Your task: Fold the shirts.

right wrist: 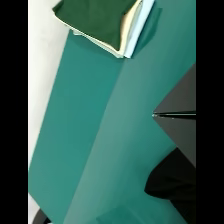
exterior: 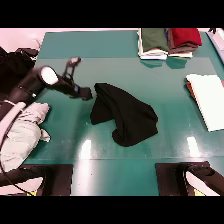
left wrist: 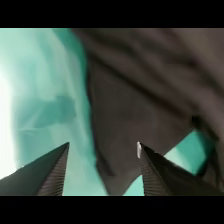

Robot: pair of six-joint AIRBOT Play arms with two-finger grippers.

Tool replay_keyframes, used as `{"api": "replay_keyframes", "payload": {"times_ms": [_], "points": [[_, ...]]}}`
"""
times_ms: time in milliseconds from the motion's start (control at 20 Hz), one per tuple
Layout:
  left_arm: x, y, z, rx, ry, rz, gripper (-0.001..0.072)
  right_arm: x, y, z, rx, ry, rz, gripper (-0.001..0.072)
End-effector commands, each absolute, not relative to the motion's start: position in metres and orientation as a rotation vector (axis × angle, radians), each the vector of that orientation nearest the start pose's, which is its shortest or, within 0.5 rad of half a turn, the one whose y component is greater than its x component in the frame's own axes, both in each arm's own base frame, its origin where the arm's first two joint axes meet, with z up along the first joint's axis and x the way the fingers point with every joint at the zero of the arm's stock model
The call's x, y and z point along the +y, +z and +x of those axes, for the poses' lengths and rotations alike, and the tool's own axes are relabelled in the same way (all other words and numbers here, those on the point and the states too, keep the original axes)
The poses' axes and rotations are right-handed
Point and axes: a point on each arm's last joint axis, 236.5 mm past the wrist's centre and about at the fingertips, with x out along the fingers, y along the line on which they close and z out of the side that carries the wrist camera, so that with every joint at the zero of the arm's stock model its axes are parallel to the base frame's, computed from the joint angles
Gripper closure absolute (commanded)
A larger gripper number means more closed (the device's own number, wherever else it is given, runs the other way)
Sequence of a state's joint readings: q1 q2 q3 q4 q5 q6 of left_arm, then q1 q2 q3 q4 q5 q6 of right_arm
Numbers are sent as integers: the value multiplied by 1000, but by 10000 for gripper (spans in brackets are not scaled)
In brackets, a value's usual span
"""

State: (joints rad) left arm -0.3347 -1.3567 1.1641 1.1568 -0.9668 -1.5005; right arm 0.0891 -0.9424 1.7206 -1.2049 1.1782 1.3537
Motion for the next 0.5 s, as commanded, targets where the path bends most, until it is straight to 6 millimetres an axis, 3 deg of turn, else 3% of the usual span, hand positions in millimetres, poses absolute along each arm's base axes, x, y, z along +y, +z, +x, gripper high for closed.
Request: {"api": "replay_keyframes", "payload": {"times_ms": [0,150,200,300,350,450], "points": [[-236,-59,351,1337,-513,-252,189,113,361,349,443,452,-21,693],[-257,-83,344,1367,-530,-233,190,114,345,356,502,453,-15,693],[-259,-81,347,1350,-530,-234,278,111,338,357,530,449,-15,693],[-258,-68,359,1312,-534,-230,626,98,312,358,634,426,-8,693],[-256,-58,367,1298,-544,-229,678,87,291,357,703,404,6,693],[-251,-35,385,1259,-561,-229,678,58,237,350,856,335,60,693]]}}
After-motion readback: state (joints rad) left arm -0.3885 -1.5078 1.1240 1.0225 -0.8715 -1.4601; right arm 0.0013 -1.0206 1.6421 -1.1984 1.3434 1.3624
